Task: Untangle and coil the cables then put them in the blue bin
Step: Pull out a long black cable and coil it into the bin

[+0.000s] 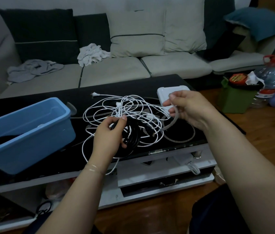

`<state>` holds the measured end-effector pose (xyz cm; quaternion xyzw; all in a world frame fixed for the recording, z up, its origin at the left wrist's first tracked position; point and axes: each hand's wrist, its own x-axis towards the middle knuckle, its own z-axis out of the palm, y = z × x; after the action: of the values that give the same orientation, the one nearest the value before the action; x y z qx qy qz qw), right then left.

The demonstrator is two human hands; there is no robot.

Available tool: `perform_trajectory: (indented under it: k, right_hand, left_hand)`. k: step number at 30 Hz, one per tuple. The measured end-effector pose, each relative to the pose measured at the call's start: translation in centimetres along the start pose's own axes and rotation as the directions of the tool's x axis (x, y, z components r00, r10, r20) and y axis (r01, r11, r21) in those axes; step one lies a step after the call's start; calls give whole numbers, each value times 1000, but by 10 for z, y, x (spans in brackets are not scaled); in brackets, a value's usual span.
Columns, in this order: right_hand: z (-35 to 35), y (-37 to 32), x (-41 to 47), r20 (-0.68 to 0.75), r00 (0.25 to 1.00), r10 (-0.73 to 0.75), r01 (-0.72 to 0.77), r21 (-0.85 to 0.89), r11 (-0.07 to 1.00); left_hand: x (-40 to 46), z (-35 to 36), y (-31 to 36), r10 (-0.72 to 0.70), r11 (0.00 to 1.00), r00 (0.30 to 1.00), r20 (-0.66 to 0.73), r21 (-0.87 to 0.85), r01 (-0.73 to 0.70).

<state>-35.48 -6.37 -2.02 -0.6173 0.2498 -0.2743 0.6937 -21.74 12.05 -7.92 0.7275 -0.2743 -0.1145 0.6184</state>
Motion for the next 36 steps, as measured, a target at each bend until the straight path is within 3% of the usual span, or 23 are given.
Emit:
perform_trajectory:
  k: [3, 5, 9, 16, 25, 33, 36]
  right_hand:
    - [22, -6, -17, 248, 964, 97, -130, 119, 984]
    - [42, 0, -24, 297, 951, 88, -123, 101, 987]
    - [70, 18, -29, 224, 972, -76, 110, -142, 984]
    - [76, 24, -28, 211, 960, -186, 242, -281, 929]
    - [75, 34, -21, 253, 956, -151, 221, -277, 935]
    - [68, 38, -19, 377, 926, 21, 35, -142, 989]
    - [68, 40, -16, 329, 941, 84, -31, -163, 986]
  left_hand:
    - [-4, 4, 2, -5, 1000, 999, 36, 25, 5]
    - [-6, 6, 2, -7, 999, 998, 60, 36, 5]
    - [-10, 8, 1, -27, 1000, 991, 128, 12, 25]
    - [-11, 7, -1, -59, 992, 975, 214, -94, 81]
    - [-16, 0, 6, -50, 981, 928, 369, -155, 114]
    - [-14, -11, 4, -28, 987, 897, 442, -129, 95]
    - [-16, -13, 3, -19, 991, 904, 427, -111, 74]
